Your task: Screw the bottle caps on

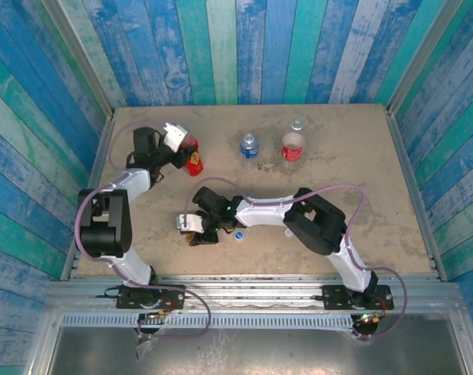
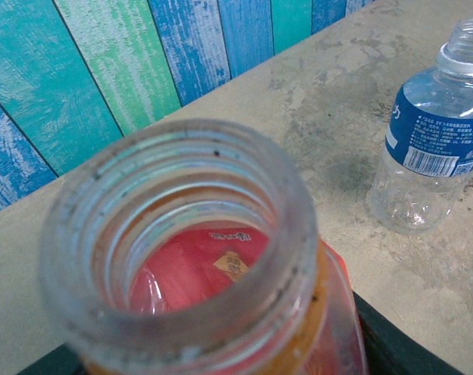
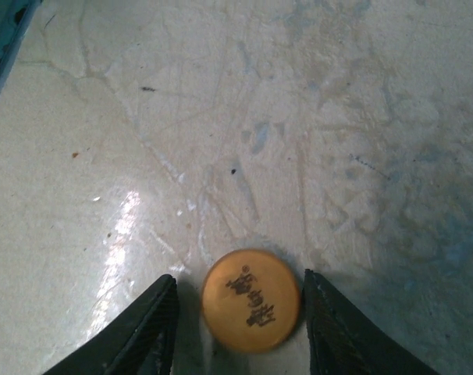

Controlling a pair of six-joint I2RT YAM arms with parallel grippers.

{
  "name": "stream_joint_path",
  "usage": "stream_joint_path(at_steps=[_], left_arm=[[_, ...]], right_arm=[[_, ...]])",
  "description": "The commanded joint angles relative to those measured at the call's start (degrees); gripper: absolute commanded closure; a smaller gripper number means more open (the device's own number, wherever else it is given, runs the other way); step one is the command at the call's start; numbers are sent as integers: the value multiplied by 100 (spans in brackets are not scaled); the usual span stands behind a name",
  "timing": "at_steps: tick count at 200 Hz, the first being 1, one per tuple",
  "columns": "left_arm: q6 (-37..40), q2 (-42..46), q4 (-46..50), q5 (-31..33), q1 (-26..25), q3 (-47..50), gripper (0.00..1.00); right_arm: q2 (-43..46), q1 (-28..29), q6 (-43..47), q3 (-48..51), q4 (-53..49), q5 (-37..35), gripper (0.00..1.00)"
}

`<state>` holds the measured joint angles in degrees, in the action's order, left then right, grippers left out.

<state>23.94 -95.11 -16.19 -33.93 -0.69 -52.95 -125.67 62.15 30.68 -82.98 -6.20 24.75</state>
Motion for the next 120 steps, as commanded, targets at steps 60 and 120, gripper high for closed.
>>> stream_joint_path(at_steps=[60,120], left_arm=[[81,369,354,-148,25,183,44],[4,495,246,-213,-235,283,44]], right_arm=[[176,-81,-64,197,-326,-164,69],[1308,-815,-775,1679,613,-348,70]])
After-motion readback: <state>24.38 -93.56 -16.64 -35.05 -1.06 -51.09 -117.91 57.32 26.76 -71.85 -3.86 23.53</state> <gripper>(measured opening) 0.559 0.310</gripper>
